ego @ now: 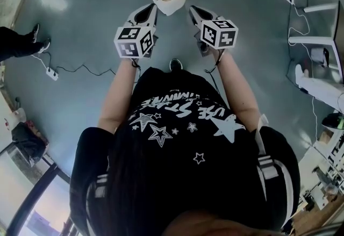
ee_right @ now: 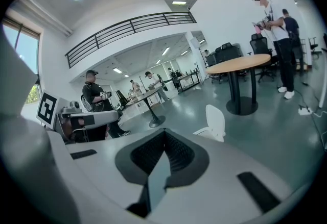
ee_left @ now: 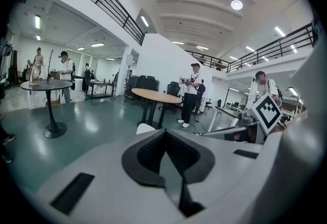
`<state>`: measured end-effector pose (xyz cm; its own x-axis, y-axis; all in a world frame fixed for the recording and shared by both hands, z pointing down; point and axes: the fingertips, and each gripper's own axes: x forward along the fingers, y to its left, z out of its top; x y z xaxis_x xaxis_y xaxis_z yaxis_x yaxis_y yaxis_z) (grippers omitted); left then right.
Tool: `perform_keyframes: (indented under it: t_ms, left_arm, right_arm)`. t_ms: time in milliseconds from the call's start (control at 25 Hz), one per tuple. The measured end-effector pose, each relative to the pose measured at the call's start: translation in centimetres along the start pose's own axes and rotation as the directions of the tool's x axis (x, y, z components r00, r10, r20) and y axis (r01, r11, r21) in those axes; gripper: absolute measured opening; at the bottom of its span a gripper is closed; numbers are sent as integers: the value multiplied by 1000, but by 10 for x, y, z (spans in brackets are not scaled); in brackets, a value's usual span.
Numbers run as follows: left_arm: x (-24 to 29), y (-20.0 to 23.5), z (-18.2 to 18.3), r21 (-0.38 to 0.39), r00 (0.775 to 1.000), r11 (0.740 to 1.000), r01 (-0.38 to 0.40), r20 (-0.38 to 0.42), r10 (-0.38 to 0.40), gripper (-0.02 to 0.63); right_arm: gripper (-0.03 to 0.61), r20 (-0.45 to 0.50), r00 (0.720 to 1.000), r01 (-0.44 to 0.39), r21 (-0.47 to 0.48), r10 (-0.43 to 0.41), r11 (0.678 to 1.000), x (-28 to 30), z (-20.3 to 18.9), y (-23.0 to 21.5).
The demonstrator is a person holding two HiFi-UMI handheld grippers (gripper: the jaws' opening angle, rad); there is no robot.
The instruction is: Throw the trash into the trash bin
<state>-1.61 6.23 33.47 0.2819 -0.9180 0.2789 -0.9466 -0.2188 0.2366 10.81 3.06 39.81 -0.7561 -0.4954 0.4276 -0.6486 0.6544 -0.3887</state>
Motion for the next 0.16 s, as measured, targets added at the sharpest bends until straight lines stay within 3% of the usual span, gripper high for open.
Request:
perform_keyframes:
  t_ms: [160]
  left_arm:
    - [-6, 5, 6, -4, 1000, 1000, 11, 10, -11, 11]
  right_arm:
    - [6, 9, 1000, 9, 1, -9, 1000, 5, 5, 6]
